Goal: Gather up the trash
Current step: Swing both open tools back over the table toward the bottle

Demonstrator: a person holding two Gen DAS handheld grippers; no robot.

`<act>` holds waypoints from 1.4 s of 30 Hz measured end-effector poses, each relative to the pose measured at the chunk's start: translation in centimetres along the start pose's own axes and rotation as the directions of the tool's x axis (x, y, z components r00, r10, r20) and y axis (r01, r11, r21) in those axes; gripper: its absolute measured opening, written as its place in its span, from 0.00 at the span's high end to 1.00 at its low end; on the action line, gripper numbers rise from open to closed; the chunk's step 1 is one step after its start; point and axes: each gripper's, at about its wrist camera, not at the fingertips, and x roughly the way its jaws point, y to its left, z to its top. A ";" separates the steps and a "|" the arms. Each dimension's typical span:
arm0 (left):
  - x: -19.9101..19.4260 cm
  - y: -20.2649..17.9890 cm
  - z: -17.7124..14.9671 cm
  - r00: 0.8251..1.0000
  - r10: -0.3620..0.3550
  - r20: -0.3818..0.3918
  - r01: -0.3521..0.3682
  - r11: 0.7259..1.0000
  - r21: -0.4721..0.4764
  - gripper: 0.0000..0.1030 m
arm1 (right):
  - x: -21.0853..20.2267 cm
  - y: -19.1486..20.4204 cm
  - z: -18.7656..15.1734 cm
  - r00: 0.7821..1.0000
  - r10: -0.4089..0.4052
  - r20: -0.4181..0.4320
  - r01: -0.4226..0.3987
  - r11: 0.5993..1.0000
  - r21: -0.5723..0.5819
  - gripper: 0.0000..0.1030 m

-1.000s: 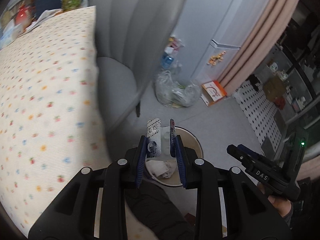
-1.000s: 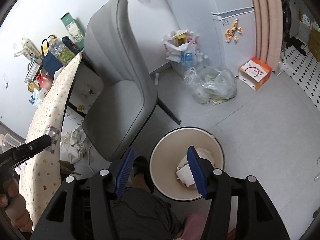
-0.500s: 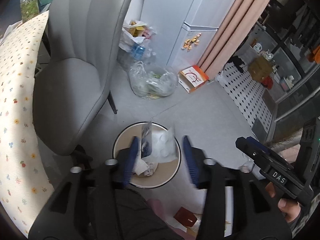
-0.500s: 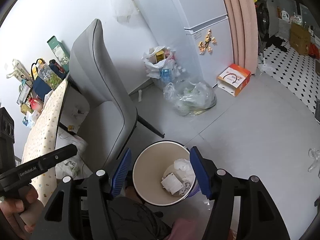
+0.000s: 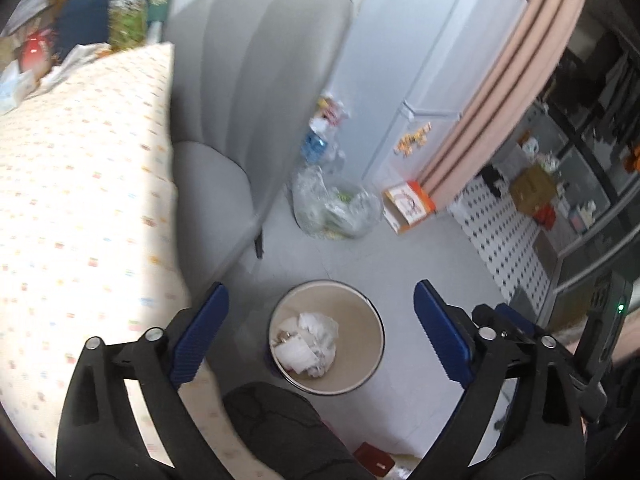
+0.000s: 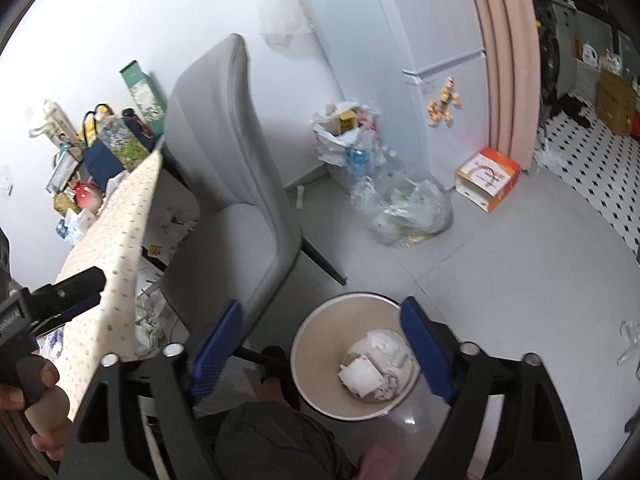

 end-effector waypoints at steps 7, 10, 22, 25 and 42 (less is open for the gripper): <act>-4.6 4.6 0.3 0.996 0.021 0.089 -0.015 0.998 -0.069 0.06 | -0.3 5.7 1.0 0.998 0.052 0.024 -0.051 0.997 -0.062 0.10; -6.3 7.3 0.2 0.993 0.041 0.110 -0.029 0.993 -0.110 0.06 | -0.2 8.5 1.3 0.997 0.076 0.021 -0.074 0.992 -0.099 0.08; -11.9 16.7 -0.8 0.977 0.136 0.165 -0.092 0.964 -0.250 0.06 | 0.6 19.1 1.5 0.988 0.152 -0.020 -0.153 0.961 -0.232 0.08; -13.4 18.6 -1.2 0.969 0.153 0.193 -0.096 0.957 -0.275 0.06 | 1.1 21.2 1.5 0.985 0.169 -0.036 -0.172 0.951 -0.257 0.08; -19.5 28.1 -5.3 0.924 0.315 0.218 -0.189 0.870 -0.456 0.06 | 3.5 32.3 -0.9 0.945 0.294 -0.146 -0.328 0.863 -0.385 0.08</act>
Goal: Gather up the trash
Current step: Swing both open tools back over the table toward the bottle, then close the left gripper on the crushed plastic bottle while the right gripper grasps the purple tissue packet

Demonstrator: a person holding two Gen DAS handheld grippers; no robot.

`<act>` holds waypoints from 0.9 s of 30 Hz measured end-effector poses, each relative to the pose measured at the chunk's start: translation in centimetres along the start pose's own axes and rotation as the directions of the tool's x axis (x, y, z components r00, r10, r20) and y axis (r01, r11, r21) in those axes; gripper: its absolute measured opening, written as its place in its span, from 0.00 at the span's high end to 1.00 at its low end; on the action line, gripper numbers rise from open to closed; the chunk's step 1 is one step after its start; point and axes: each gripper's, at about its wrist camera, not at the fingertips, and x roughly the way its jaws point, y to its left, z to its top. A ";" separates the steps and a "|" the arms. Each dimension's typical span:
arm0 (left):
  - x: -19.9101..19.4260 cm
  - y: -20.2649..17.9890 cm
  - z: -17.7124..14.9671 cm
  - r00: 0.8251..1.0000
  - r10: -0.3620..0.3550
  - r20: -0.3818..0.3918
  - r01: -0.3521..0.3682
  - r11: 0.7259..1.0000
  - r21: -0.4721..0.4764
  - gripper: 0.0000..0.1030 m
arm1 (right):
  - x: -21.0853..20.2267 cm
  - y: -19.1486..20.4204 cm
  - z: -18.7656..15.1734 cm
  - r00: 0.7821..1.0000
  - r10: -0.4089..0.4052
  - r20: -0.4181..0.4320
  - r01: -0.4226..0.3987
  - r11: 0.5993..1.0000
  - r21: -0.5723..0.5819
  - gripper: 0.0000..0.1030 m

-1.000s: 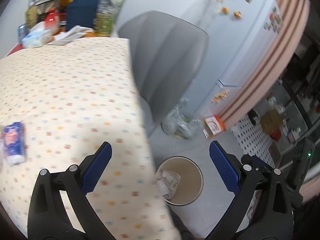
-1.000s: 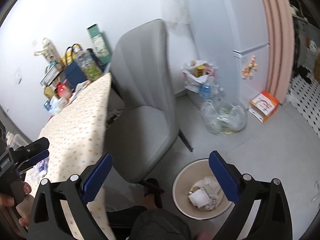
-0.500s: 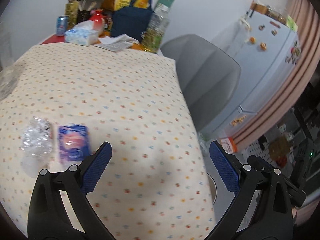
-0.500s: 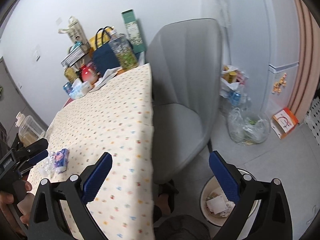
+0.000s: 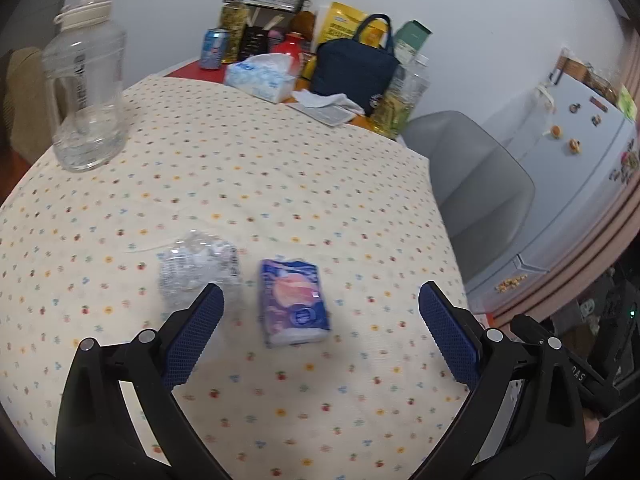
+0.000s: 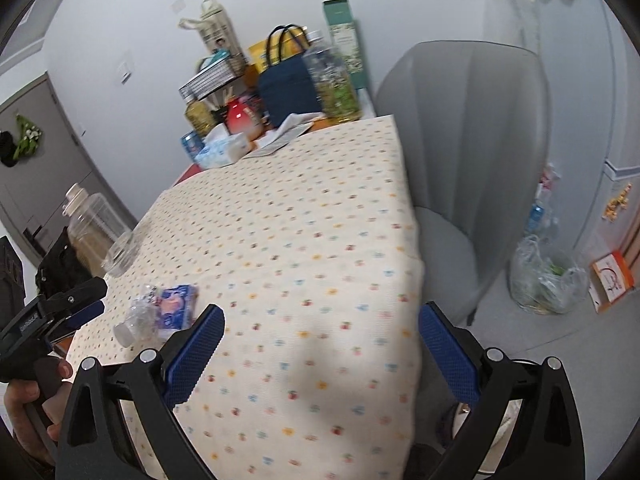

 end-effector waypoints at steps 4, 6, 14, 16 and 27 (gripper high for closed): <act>-0.2 2.5 -0.2 0.999 0.035 -0.006 -0.035 0.998 -0.047 0.06 | 1.3 1.6 -0.1 1.000 0.019 -0.021 -0.019 1.000 -0.020 0.08; -0.2 3.5 -0.5 0.999 0.042 -0.010 -0.042 0.997 -0.065 0.06 | 1.9 2.4 -0.2 0.999 0.027 -0.034 -0.028 0.999 -0.027 0.08; 1.0 5.6 -1.6 0.995 0.084 -0.053 -0.089 0.991 -0.098 0.20 | 3.8 5.0 -0.7 0.995 0.064 -0.074 -0.068 0.996 -0.054 0.08; 1.4 5.6 -2.0 0.993 0.098 -0.063 -0.104 0.990 -0.099 0.25 | 3.9 5.4 -0.8 0.994 0.071 -0.077 -0.075 0.995 -0.059 0.08; 2.5 5.5 -3.0 0.980 0.192 -0.055 -0.197 0.976 -0.093 0.42 | 5.4 7.1 -1.7 0.985 0.118 -0.124 -0.128 0.989 -0.074 0.08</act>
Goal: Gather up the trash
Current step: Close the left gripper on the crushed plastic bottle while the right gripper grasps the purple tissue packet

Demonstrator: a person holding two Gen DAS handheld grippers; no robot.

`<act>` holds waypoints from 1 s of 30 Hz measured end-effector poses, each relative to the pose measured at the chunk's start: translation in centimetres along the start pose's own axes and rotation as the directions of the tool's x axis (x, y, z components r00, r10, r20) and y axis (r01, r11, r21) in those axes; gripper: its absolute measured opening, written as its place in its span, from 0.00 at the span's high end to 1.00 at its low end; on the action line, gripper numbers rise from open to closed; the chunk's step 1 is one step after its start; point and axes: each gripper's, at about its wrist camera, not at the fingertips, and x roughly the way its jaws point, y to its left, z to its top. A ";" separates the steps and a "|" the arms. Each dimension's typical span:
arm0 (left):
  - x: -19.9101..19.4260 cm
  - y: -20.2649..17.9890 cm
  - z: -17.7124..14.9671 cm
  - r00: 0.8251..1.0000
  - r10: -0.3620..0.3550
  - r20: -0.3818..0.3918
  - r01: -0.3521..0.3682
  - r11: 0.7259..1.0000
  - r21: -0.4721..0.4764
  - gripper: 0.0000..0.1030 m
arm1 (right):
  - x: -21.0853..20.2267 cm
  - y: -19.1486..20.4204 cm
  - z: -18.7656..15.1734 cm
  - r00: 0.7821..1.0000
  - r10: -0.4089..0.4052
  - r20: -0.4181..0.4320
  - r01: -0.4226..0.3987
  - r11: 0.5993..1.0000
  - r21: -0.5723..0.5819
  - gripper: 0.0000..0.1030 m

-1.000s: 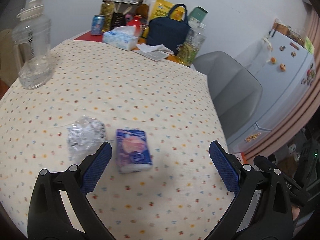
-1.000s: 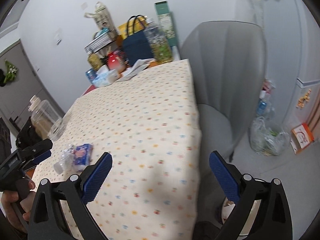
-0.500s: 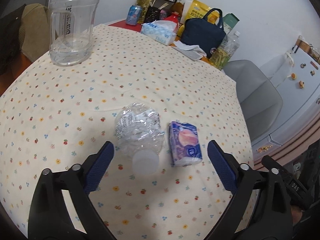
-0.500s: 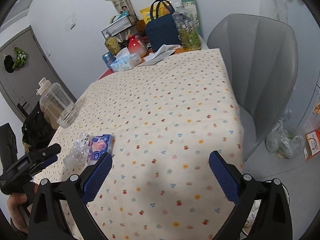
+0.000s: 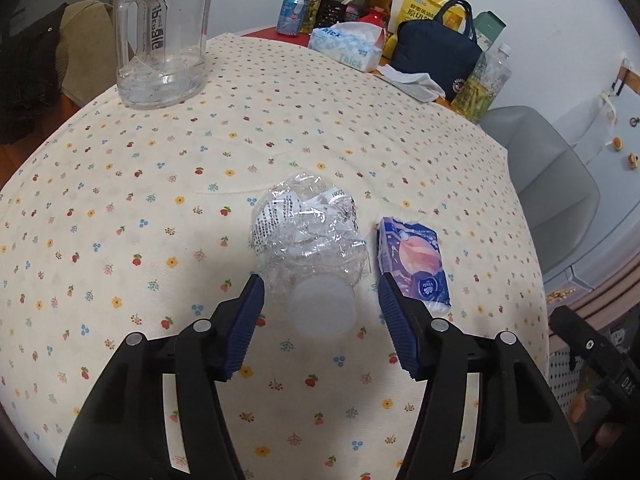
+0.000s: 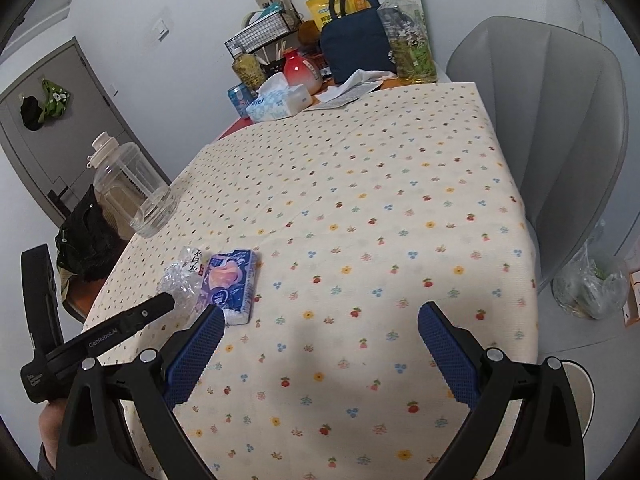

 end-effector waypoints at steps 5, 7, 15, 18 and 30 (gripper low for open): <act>0.6 0.0 0.2 1.000 0.009 -0.020 -0.009 1.000 0.005 0.65 | 1.2 1.2 0.0 0.999 0.019 -0.026 -0.020 0.999 -0.026 0.08; 0.5 0.1 0.3 1.000 0.003 -0.017 -0.003 1.000 -0.001 0.65 | 1.5 1.7 0.1 0.999 0.027 -0.032 -0.028 0.999 -0.037 0.08; -1.7 1.5 1.1 0.999 0.023 0.035 -0.022 1.000 -0.016 0.67 | 3.3 4.2 0.6 0.995 0.071 -0.068 -0.077 0.994 -0.080 0.08; -2.3 2.3 1.6 0.998 0.038 0.050 -0.036 0.999 -0.028 0.67 | 4.4 5.7 0.7 0.993 0.084 -0.086 -0.094 0.989 -0.116 0.08; -3.9 5.1 2.5 0.993 0.083 0.081 -0.077 0.994 -0.083 0.67 | 9.4 9.8 0.2 0.988 0.023 -0.150 -0.054 0.978 -0.202 0.15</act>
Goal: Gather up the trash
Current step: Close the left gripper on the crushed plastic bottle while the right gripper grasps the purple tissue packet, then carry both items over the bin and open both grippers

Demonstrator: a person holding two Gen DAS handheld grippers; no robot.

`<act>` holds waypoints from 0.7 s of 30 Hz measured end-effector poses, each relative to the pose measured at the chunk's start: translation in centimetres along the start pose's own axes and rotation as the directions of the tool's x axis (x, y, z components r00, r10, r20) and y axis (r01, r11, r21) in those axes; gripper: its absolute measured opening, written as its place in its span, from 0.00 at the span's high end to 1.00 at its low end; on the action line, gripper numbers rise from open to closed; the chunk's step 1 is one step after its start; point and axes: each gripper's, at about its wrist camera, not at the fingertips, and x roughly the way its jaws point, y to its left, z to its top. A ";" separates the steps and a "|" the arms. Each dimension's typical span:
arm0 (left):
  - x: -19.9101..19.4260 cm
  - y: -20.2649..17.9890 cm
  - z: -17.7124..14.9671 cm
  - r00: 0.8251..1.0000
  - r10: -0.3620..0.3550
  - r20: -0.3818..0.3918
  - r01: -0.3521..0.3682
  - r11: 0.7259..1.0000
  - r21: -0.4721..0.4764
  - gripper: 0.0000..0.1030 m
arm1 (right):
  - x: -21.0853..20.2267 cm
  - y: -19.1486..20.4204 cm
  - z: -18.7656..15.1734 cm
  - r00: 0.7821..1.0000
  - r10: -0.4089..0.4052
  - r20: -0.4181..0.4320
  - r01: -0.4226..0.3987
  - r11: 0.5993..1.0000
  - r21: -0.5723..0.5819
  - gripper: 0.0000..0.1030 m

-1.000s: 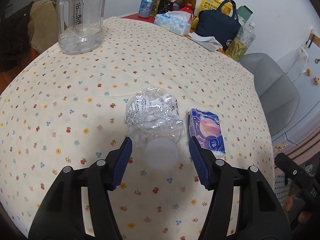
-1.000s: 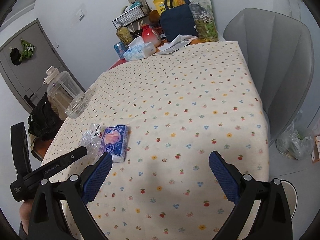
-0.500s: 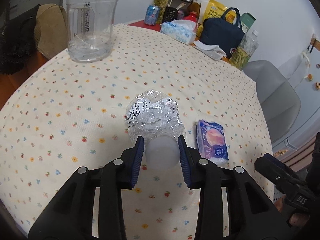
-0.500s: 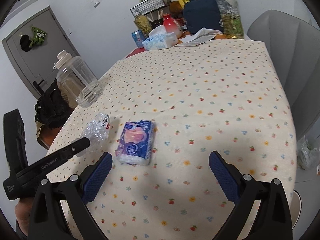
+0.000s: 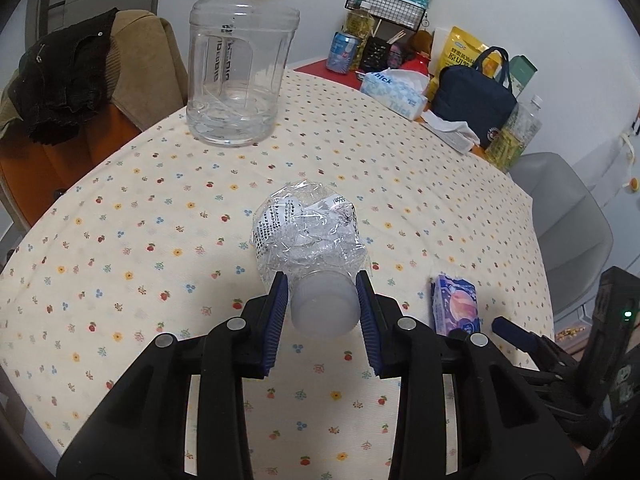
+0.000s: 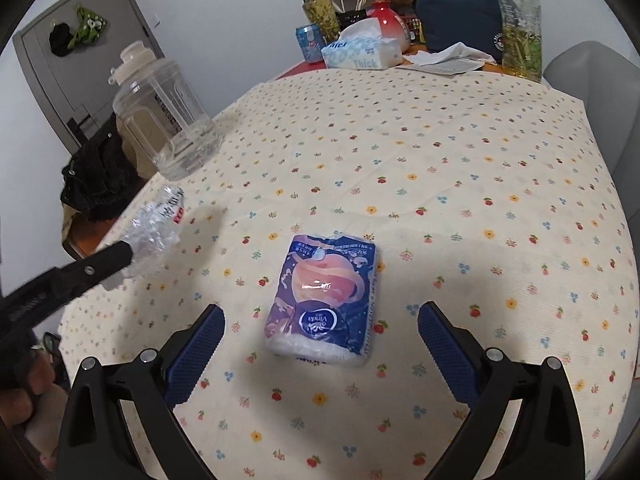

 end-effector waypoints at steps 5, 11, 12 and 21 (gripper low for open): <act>0.4 -0.9 -0.2 1.000 -0.017 -0.008 0.017 1.000 0.012 0.67 | 0.6 1.0 -0.2 0.998 -0.033 -0.052 0.027 0.995 -0.098 0.68; 1.1 -3.0 -0.6 0.998 -0.061 -0.024 0.062 0.997 0.043 0.67 | -2.2 -0.4 -0.7 0.999 0.006 -0.032 -0.008 0.997 -0.081 0.78; 1.2 -3.4 -0.6 0.997 -0.068 -0.027 0.069 0.996 0.048 0.67 | -2.9 -0.7 -0.8 1.000 0.010 -0.023 -0.012 0.997 -0.074 0.78; 1.7 -6.8 -0.7 0.990 -0.138 -0.038 0.141 0.986 0.085 0.67 | -7.6 -4.3 -2.1 0.998 -0.005 0.059 0.004 1.000 0.015 0.79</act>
